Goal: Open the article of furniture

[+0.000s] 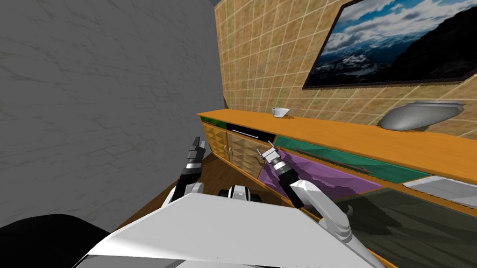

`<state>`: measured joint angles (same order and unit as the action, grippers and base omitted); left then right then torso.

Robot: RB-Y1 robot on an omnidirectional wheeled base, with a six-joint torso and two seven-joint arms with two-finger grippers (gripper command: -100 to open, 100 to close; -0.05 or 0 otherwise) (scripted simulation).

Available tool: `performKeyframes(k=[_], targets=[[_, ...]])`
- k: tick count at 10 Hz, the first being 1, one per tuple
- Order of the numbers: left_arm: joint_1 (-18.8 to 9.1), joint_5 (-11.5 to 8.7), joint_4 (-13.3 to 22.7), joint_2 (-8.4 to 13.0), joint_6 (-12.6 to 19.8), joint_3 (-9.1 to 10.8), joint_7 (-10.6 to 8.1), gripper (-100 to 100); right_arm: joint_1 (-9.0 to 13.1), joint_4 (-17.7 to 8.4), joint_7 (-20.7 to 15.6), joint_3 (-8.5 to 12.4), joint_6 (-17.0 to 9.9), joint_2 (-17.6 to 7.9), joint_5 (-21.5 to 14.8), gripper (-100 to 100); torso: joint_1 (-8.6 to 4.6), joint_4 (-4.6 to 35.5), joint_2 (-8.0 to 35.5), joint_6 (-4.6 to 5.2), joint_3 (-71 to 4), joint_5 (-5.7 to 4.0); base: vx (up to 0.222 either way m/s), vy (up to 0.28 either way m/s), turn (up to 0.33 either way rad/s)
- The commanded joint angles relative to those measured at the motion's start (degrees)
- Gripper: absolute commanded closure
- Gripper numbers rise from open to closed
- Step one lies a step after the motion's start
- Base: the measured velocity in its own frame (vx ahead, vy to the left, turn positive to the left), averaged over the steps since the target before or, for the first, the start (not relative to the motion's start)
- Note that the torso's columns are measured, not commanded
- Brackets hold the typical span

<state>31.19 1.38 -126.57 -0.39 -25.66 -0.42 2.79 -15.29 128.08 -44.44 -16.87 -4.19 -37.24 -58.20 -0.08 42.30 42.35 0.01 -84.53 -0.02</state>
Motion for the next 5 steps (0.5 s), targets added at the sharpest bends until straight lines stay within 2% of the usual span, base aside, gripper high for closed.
performKeyframes(k=[1, 2, 3, 5], targets=[[0.0, 0.0, 0.0, 0.0, 0.0, 0.0, 0.0, 0, 0.65, -1.19, -3.0, -0.88, -1.93, -2.04, -3.9, -100, 0.01, 0.01, 0.04, 0.0, 0.02, 0.0, 0.052, 0.032, 0.012], [0.0, 0.0, 0.0, 0.0, 0.0, 0.0, 0.0, 0, 1.13, -1.82, -4.77, -1.54, -3.36, -3.5, -5.69, -100, 0.07, -0.01, -0.04, -0.01, -0.02, 0.02, 0.077, 0.047, 0.018], [0.0, 0.0, 0.0, 0.0, 0.0, 0.0, 0.0, 0, 1.13, -1.82, -4.77, -1.54, -3.36, -3.5, -6.1, -100, 0.14, -0.04, -0.14, -0.01, -0.09, 0.04, 0.055, 0.037, 0.005], [0.0, 0.0, 0.0, 0.0, 0.0, 0.0, 0.0, 0, 2.01, -2.93, -8.06, -2.79, -6.01, -6.2, -9.59, -100, 0.06, -0.01, -0.03, 0.0, -0.02, 0.02, 0.057, 0.034, 0.013]])
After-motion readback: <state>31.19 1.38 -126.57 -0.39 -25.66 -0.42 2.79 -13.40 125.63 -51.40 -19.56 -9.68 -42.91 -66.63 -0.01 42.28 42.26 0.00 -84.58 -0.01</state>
